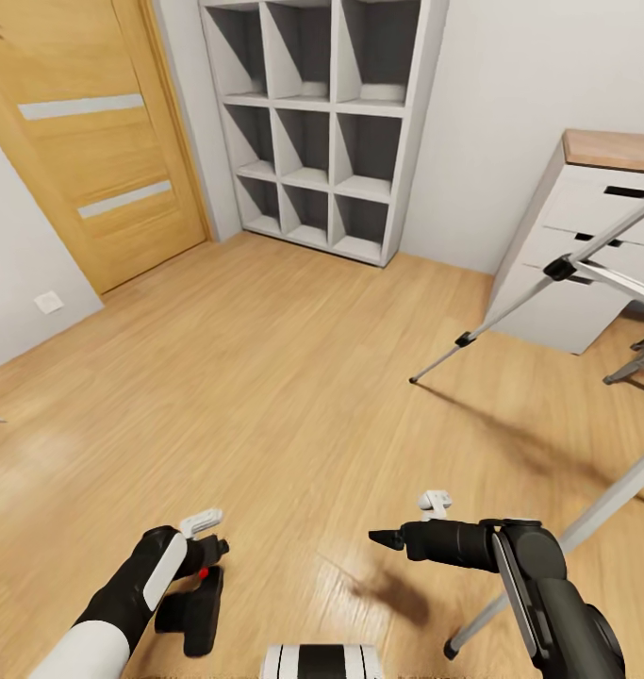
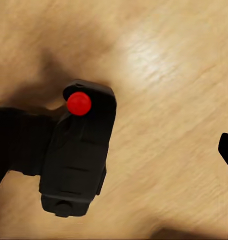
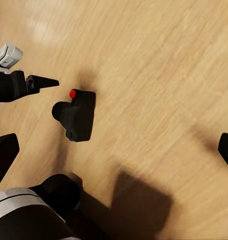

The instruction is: Attach the digital camera to the camera tripod in the bedroom.

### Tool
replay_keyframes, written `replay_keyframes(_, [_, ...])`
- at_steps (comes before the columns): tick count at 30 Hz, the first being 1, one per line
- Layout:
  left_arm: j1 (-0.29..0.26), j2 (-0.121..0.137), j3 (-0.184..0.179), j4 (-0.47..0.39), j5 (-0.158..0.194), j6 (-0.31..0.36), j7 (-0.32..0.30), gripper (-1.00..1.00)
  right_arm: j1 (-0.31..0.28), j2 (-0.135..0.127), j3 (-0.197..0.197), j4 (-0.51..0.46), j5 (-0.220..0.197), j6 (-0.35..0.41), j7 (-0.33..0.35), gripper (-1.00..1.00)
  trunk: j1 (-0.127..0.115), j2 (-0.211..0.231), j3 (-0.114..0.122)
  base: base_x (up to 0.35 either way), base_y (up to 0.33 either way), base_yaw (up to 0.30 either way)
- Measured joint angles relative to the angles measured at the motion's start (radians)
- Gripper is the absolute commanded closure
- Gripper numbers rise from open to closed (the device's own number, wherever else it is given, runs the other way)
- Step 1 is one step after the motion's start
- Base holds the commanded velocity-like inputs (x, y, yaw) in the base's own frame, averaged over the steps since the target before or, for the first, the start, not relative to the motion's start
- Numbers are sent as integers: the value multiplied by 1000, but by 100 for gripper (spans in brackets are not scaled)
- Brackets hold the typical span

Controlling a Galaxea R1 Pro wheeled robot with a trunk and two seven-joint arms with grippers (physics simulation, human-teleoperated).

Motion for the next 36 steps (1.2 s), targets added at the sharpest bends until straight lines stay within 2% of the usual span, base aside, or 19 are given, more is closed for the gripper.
replay_keyframes(6, [0,-1,1,0,4,1,63,-100,0,0,0,0,0,0,0,-100,3,-1,-23,0,0,0])
replay_keyframes(9, [0,-1,1,0,5,2,75,-100,0,0,0,0,1,0,-1,-100,4,-2,-35,0,0,0])
replay_keyframes(36, [0,-2,1,1,7,4,81,-100,0,0,0,2,2,0,-2,-100,16,-8,-139,0,0,0])
